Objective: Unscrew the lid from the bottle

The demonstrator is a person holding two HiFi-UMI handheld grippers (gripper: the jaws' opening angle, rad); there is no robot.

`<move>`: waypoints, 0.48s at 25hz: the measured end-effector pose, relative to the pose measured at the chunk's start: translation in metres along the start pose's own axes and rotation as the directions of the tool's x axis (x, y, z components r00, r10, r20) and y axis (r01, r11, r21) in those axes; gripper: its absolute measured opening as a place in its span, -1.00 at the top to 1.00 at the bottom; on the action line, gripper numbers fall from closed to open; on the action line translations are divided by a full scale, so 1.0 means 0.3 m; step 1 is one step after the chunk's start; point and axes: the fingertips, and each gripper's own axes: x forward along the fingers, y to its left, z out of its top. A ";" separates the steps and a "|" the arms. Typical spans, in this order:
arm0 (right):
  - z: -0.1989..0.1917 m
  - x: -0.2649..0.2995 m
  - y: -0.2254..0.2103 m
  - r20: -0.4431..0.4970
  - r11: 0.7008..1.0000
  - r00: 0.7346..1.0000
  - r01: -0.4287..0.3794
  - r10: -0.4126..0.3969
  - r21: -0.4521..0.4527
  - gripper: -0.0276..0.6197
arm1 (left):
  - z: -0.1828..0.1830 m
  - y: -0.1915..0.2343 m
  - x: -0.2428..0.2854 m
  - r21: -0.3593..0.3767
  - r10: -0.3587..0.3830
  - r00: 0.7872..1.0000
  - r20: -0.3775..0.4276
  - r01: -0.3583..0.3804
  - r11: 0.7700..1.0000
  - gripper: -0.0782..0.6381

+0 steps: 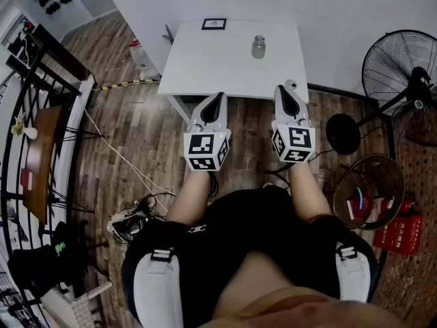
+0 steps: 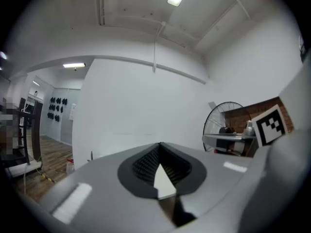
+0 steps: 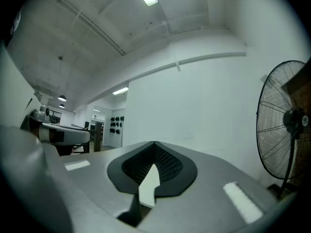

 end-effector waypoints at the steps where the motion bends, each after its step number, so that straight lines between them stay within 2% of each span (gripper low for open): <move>1: 0.002 -0.004 0.003 0.000 1.000 1.000 0.002 -0.002 -0.003 0.91 | 0.003 0.000 -0.006 0.000 -0.001 1.000 0.004 0.001 1.000 0.63; 5: 0.011 -0.019 0.021 0.006 1.000 1.000 0.010 -0.010 -0.018 0.91 | 0.013 0.004 -0.029 -0.002 -0.006 1.000 0.017 0.006 1.000 0.63; 9: 0.008 -0.049 0.054 0.009 0.999 1.000 0.030 -0.030 -0.015 0.91 | 0.005 0.014 -0.055 -0.037 -0.033 0.999 0.011 0.033 0.999 0.63; 12: -0.012 -0.057 0.064 0.000 0.999 0.999 0.041 -0.041 -0.001 0.91 | 0.001 0.021 -0.062 -0.028 -0.040 0.999 0.005 0.040 0.999 0.63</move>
